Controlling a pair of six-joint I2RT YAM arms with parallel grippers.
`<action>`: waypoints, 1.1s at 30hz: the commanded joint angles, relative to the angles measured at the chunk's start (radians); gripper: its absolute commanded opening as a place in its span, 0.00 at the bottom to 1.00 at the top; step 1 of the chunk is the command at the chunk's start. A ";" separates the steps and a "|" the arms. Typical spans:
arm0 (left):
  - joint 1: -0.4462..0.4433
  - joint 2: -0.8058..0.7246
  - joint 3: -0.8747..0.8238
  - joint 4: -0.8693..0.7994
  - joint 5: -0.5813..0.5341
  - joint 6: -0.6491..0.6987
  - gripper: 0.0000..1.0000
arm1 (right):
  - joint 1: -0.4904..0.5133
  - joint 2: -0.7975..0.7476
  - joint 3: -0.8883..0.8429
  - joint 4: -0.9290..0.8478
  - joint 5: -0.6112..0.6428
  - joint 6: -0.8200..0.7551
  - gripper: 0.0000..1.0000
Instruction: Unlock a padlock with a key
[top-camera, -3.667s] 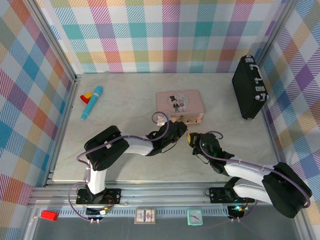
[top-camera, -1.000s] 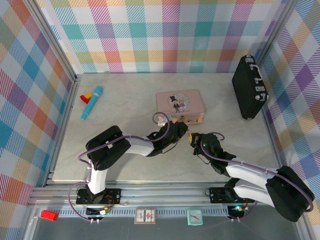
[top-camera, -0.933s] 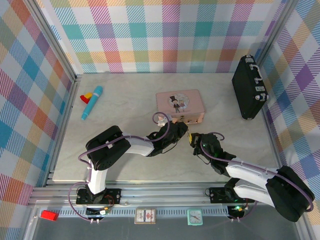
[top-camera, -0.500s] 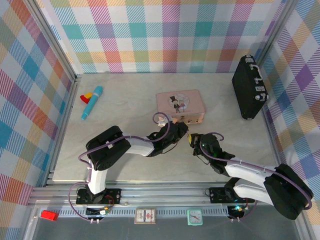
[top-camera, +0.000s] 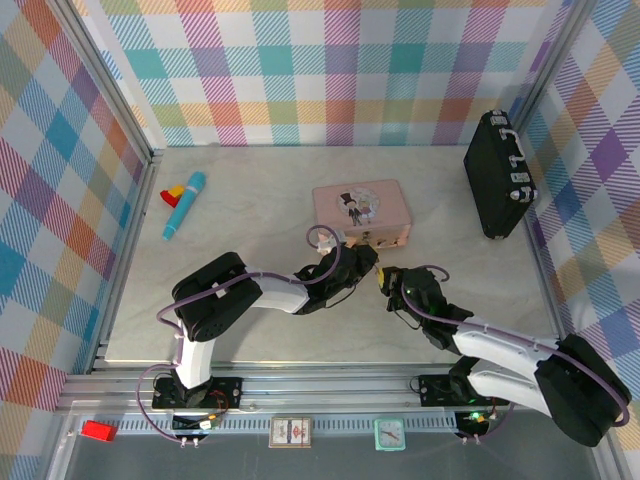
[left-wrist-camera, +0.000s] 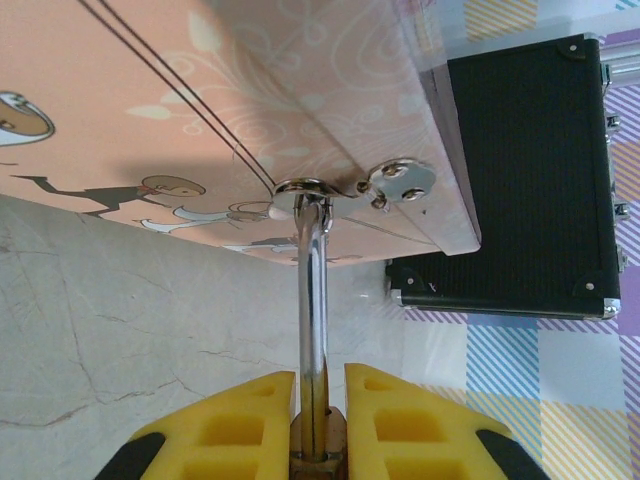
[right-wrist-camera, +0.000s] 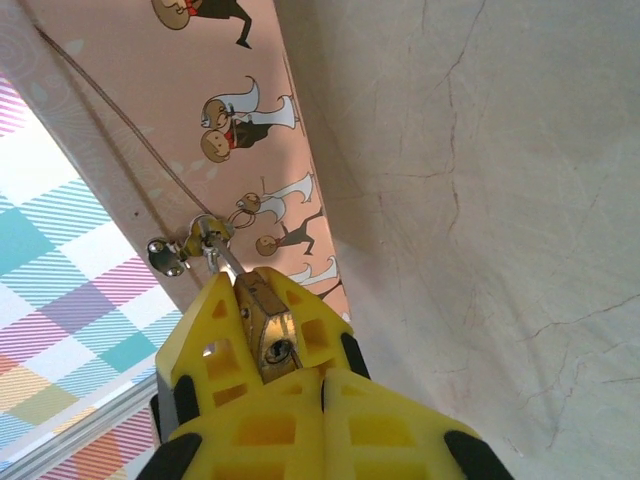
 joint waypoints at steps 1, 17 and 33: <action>-0.020 -0.008 0.030 0.138 -0.014 0.025 0.00 | 0.006 -0.021 0.015 -0.031 0.023 -0.010 0.00; -0.020 -0.007 0.034 0.139 -0.004 0.022 0.00 | 0.006 -0.017 0.013 -0.020 0.037 -0.008 0.00; -0.021 -0.009 0.040 0.133 0.012 0.024 0.00 | 0.006 -0.003 0.019 -0.019 0.054 -0.006 0.00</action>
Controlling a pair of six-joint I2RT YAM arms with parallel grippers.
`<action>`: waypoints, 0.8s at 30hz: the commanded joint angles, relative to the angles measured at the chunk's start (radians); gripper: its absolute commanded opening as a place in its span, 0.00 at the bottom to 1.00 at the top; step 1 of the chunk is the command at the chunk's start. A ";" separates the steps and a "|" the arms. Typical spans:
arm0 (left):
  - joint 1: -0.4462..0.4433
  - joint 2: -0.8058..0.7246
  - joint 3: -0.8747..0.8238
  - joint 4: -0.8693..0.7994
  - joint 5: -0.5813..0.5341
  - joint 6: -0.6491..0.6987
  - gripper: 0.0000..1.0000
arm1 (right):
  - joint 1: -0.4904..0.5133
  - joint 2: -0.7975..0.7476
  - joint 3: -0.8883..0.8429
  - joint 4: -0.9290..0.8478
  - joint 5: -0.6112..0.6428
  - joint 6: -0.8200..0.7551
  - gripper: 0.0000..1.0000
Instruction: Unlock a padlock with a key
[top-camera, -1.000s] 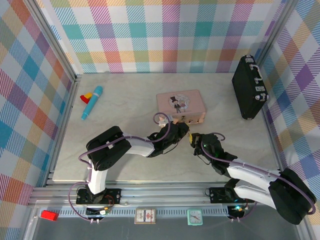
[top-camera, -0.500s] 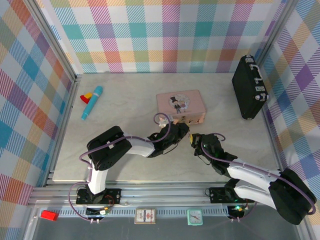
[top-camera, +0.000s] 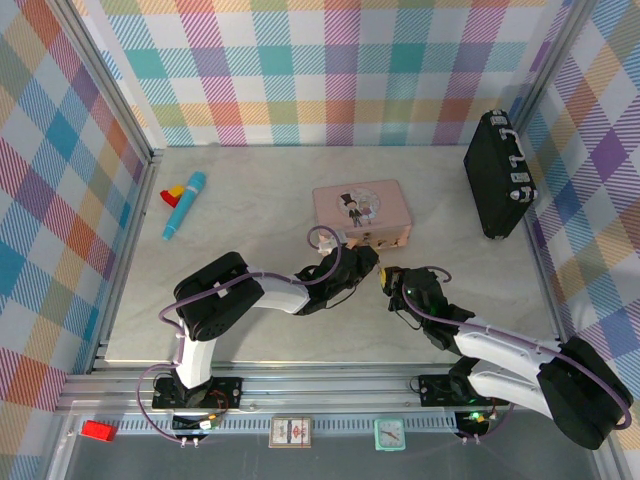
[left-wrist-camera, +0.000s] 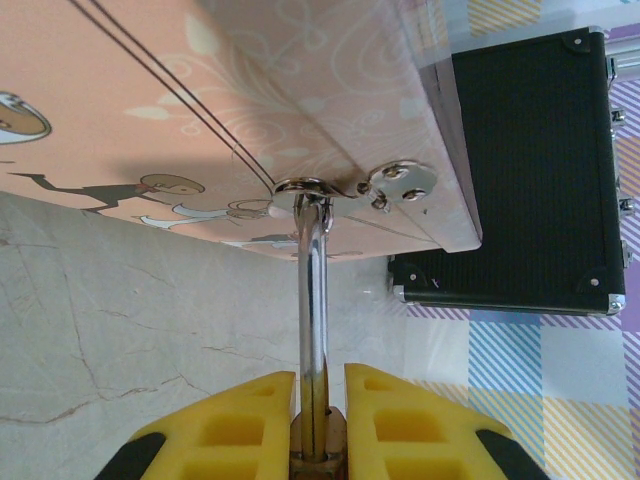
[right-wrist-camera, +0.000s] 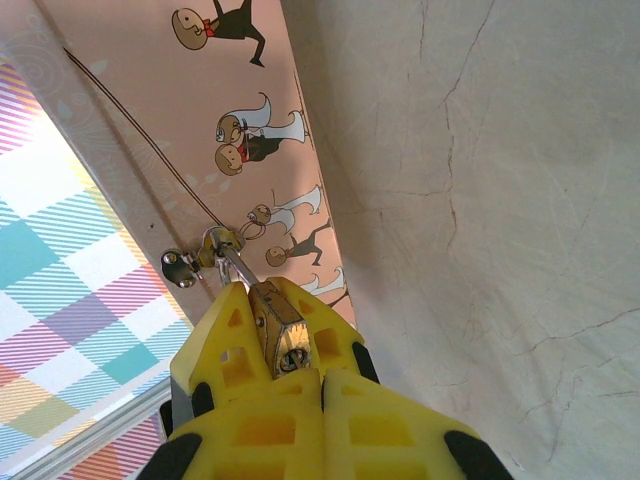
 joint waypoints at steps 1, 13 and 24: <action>-0.019 -0.019 0.042 0.125 0.009 0.023 0.00 | 0.006 0.008 0.018 0.004 0.028 -0.004 0.00; -0.028 -0.011 0.048 0.130 0.016 0.022 0.00 | 0.006 0.062 0.024 0.072 0.012 0.000 0.00; -0.028 -0.010 0.040 0.133 0.003 0.019 0.00 | 0.006 -0.009 0.019 0.007 0.037 -0.011 0.00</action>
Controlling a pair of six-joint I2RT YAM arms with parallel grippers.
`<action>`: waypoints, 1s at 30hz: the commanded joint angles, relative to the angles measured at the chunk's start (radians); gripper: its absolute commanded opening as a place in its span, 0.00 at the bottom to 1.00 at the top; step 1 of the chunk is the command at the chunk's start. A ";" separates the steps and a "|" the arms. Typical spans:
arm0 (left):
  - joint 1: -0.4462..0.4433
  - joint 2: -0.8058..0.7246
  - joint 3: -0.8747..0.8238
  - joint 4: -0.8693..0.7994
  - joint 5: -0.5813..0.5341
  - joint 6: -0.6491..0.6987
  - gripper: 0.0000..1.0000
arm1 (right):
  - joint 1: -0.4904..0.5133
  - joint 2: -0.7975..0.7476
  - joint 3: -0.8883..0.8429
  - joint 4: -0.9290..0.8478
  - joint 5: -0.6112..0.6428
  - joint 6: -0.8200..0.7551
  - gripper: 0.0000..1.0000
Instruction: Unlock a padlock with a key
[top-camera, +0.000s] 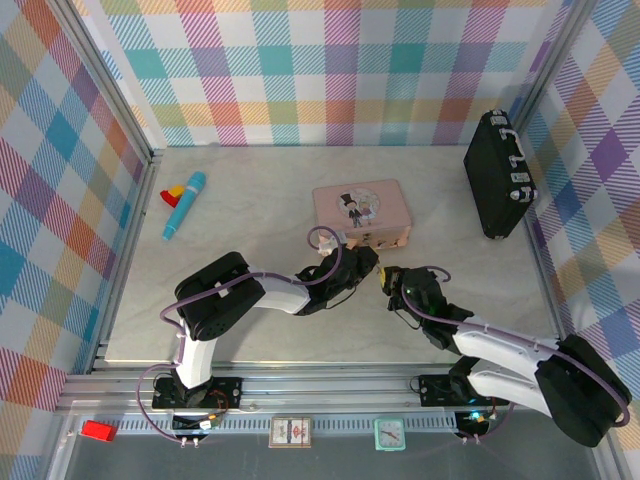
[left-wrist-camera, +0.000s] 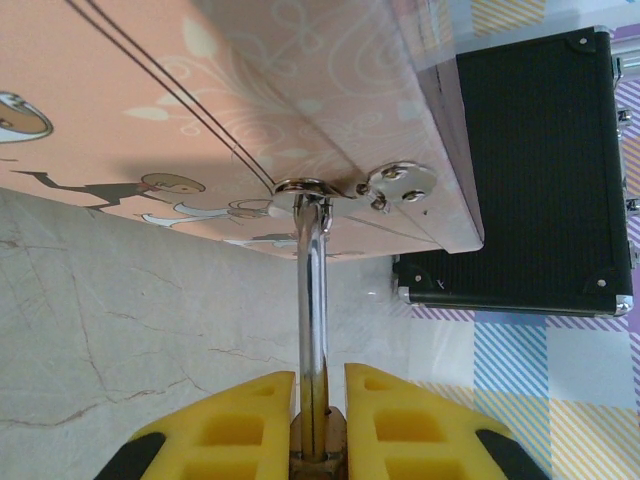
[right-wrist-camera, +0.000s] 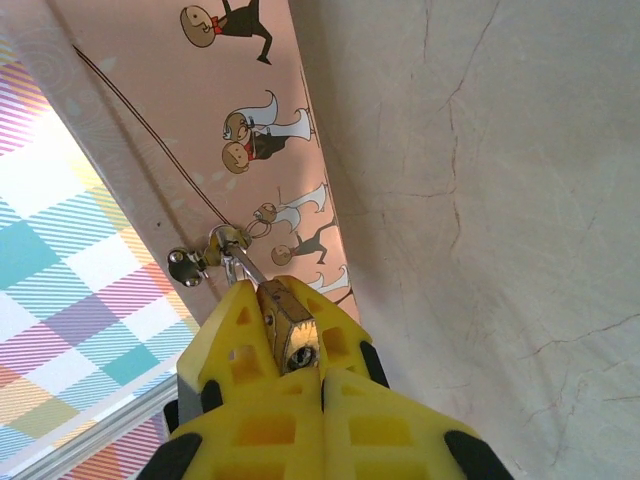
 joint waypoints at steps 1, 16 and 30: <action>-0.026 -0.015 0.041 0.131 0.007 0.014 0.00 | 0.006 -0.017 0.017 -0.004 0.029 -0.010 0.00; -0.028 -0.023 0.042 0.138 0.012 0.010 0.01 | 0.005 0.018 0.023 -0.020 0.025 -0.003 0.00; -0.032 -0.017 0.036 0.134 0.013 0.008 0.01 | 0.005 0.005 0.022 -0.002 0.038 -0.012 0.00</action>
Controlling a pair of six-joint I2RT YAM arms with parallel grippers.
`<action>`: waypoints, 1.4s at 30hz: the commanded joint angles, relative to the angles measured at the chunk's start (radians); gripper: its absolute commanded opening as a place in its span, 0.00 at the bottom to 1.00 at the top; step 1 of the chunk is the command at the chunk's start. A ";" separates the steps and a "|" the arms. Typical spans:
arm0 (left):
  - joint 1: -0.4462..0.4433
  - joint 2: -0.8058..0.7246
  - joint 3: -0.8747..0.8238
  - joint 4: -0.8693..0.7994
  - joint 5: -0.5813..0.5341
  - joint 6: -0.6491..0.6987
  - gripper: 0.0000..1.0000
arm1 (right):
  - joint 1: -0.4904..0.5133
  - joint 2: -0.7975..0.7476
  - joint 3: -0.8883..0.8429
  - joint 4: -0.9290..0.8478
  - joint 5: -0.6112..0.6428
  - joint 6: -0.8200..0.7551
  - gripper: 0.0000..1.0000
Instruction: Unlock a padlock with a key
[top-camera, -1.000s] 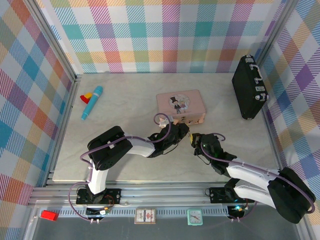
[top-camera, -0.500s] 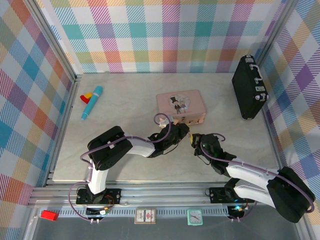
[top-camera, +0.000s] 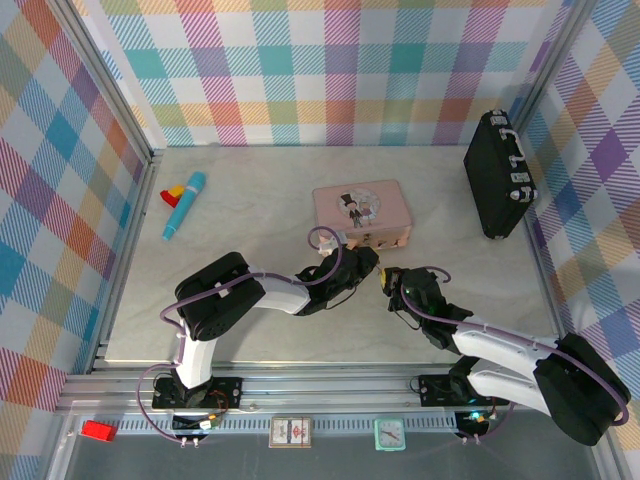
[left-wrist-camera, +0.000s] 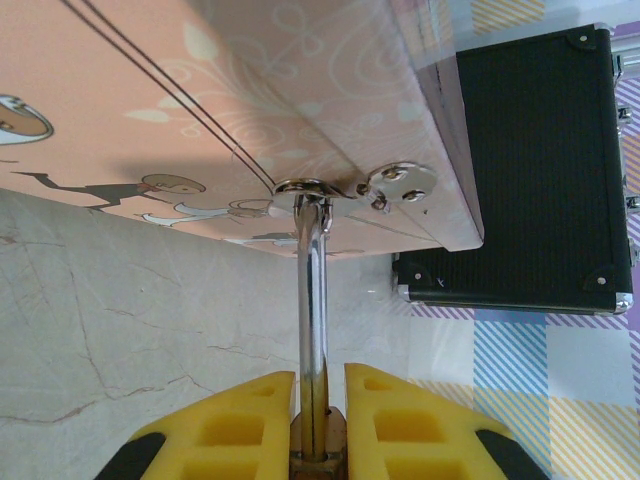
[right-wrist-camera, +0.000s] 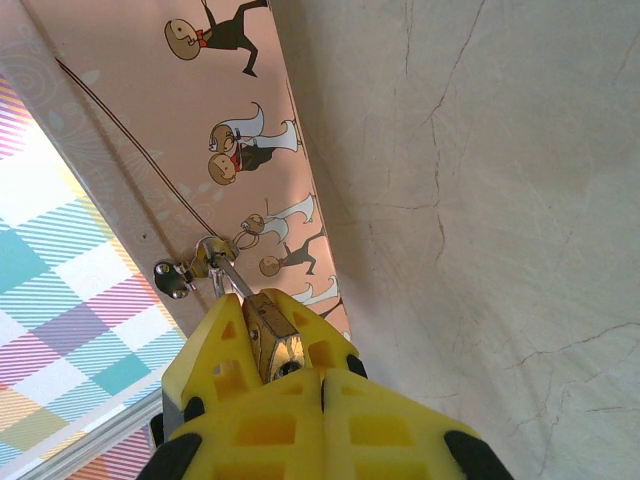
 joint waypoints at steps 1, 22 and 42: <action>-0.030 -0.017 0.034 0.134 0.011 0.008 0.01 | 0.005 -0.013 0.021 0.004 0.036 -0.012 0.00; -0.030 -0.022 0.054 0.130 0.031 0.017 0.01 | 0.005 0.023 0.032 0.029 0.033 -0.015 0.00; -0.036 -0.015 0.057 0.122 0.028 0.017 0.01 | 0.008 0.021 0.048 0.044 -0.005 -0.039 0.00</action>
